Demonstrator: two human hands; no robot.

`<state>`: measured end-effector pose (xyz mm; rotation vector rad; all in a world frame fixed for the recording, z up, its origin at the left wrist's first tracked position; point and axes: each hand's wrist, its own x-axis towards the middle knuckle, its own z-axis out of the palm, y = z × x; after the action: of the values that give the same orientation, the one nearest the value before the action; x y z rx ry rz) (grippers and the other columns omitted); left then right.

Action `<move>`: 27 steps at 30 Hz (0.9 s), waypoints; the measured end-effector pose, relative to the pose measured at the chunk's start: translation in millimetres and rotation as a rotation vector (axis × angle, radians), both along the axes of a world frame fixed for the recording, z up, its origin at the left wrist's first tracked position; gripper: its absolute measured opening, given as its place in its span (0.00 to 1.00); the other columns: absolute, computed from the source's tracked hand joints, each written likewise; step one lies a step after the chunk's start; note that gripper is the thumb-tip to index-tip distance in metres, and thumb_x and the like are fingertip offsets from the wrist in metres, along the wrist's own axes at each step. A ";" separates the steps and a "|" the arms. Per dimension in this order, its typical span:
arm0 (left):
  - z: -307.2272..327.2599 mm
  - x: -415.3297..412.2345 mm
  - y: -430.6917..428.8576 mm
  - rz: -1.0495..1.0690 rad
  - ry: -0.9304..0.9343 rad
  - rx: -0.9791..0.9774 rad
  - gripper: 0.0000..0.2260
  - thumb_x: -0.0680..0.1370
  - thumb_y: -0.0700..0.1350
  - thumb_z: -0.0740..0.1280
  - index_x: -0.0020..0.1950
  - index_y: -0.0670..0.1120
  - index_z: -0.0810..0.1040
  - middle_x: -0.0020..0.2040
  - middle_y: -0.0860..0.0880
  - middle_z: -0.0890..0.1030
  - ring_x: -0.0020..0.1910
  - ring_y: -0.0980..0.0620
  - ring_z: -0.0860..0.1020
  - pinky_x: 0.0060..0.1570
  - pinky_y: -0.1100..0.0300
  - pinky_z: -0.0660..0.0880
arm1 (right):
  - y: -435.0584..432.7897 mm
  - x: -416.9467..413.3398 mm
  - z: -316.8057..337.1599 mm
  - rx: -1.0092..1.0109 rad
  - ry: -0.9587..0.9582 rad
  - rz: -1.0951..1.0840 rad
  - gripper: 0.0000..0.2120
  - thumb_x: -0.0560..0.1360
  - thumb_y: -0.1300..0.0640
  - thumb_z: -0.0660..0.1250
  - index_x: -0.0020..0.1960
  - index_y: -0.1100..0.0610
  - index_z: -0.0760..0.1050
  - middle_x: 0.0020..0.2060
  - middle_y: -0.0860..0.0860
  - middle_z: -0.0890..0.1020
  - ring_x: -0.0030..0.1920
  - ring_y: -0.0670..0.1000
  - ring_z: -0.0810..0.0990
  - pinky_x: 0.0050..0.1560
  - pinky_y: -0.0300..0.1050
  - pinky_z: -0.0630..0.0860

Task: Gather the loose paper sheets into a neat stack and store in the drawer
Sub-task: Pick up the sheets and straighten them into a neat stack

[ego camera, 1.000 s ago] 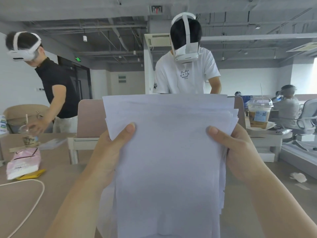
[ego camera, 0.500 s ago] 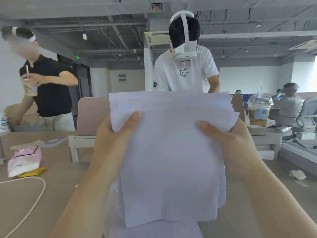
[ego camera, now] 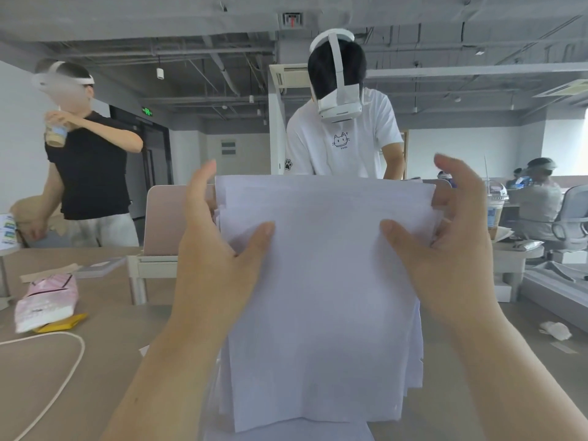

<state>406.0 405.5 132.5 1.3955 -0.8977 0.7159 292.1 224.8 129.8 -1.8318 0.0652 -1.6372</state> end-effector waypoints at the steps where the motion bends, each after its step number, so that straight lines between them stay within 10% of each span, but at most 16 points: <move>1: 0.5 0.3 1.0 0.026 -0.039 0.019 0.35 0.73 0.45 0.72 0.60 0.78 0.54 0.65 0.66 0.70 0.65 0.64 0.71 0.63 0.60 0.71 | 0.4 -3.2 2.0 -0.099 0.031 -0.065 0.36 0.69 0.65 0.72 0.62 0.33 0.63 0.67 0.50 0.73 0.52 0.28 0.71 0.50 0.25 0.70; 5: 0.5 2.9 2.2 0.204 -0.197 0.159 0.31 0.76 0.47 0.68 0.69 0.69 0.56 0.59 0.70 0.65 0.53 0.82 0.60 0.49 0.88 0.55 | -8.0 -5.4 4.2 -0.298 0.107 -0.189 0.29 0.70 0.64 0.71 0.67 0.45 0.72 0.52 0.50 0.73 0.45 0.27 0.69 0.41 0.19 0.65; 11: -1.8 11.0 1.8 0.280 -0.234 0.205 0.13 0.75 0.48 0.68 0.57 0.59 0.72 0.55 0.58 0.71 0.49 0.83 0.63 0.47 0.86 0.58 | -15.2 -4.1 2.4 -0.235 0.112 -0.135 0.19 0.70 0.64 0.72 0.57 0.48 0.80 0.52 0.49 0.76 0.49 0.27 0.70 0.38 0.24 0.69; 15: -2.3 12.5 2.6 0.185 -0.185 0.160 0.13 0.74 0.49 0.70 0.51 0.64 0.70 0.49 0.67 0.74 0.51 0.80 0.67 0.52 0.77 0.65 | -15.7 -3.3 1.7 -0.220 0.068 -0.094 0.16 0.68 0.61 0.72 0.52 0.45 0.79 0.49 0.44 0.78 0.48 0.31 0.73 0.40 0.27 0.70; 19: -10.3 16.0 -1.0 -0.171 0.203 -0.122 0.18 0.67 0.51 0.76 0.52 0.64 0.73 0.50 0.68 0.79 0.56 0.57 0.79 0.54 0.53 0.77 | -22.7 3.3 -11.0 0.259 -0.035 0.472 0.24 0.65 0.60 0.73 0.60 0.52 0.74 0.47 0.46 0.83 0.44 0.49 0.84 0.40 0.45 0.81; 23: -32.6 23.2 -10.2 -0.441 0.516 -0.126 0.08 0.64 0.52 0.74 0.41 0.52 0.82 0.36 0.56 0.86 0.36 0.56 0.85 0.33 0.62 0.79 | -34.6 20.1 -48.2 0.539 0.279 0.758 0.10 0.64 0.58 0.75 0.45 0.58 0.84 0.40 0.54 0.87 0.38 0.54 0.87 0.34 0.45 0.80; 27: -38.8 28.9 -22.4 -0.371 0.522 -0.148 0.03 0.68 0.47 0.75 0.35 0.52 0.83 0.33 0.58 0.85 0.33 0.60 0.84 0.33 0.64 0.79 | -33.1 33.4 -63.1 0.575 0.376 0.720 0.12 0.62 0.55 0.74 0.43 0.61 0.85 0.44 0.58 0.87 0.44 0.60 0.86 0.45 0.53 0.80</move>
<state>434.9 383.1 93.7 1.1592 -0.6433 0.1176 325.6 191.7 66.7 -1.4400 0.0293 -0.6731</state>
